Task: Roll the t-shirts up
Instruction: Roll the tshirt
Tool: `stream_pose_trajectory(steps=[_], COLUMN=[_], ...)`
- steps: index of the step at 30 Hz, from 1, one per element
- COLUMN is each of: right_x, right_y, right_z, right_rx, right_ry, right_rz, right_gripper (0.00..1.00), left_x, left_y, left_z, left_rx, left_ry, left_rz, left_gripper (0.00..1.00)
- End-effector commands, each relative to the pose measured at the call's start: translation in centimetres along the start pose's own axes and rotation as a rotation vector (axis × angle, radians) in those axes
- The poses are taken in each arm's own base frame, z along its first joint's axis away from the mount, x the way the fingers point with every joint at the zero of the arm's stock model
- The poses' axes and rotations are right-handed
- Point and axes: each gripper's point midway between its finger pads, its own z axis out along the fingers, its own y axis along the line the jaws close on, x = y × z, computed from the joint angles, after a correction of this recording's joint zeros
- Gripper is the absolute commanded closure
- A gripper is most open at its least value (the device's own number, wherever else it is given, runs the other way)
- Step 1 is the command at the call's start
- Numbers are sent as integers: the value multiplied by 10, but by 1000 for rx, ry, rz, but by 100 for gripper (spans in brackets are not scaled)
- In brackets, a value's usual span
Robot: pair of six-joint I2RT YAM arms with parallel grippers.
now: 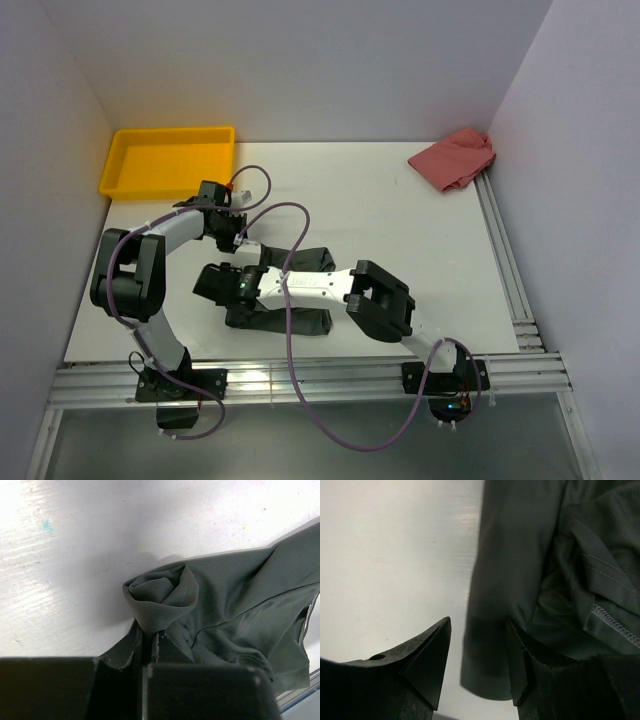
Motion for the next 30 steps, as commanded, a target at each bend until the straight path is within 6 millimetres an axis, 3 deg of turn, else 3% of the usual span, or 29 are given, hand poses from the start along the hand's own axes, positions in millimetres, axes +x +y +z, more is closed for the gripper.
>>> stream_pose_trajectory(steps=[1,8,20,24,28,30], right_x=[-9,12,32,40,49,56], right_y=[-8,-24,-24,-30,-31,-31], right_z=[0,8,23,28,30,35], right_rx=[51,74,105,127,93,55], right_ry=[-20,29,85,113,147,164], right_rz=[-20,-45,-107,-115,-103,-86], right_gripper=[46,46,43,42,50,65], left_x=[-16,-17,-16,-16,-20,-21], left_y=[-1,-2,-2,-2,-4,-6], left_z=[-10,-10,-10,-10,-14,-16], left_rx=[-29,-23,-25,-23,-23,-16], left_ry=[-48,-49,-46,-47,-65,-71], left_rz=[22,24,26,27,33,37], left_gripper=[100,94,77,64,50,44])
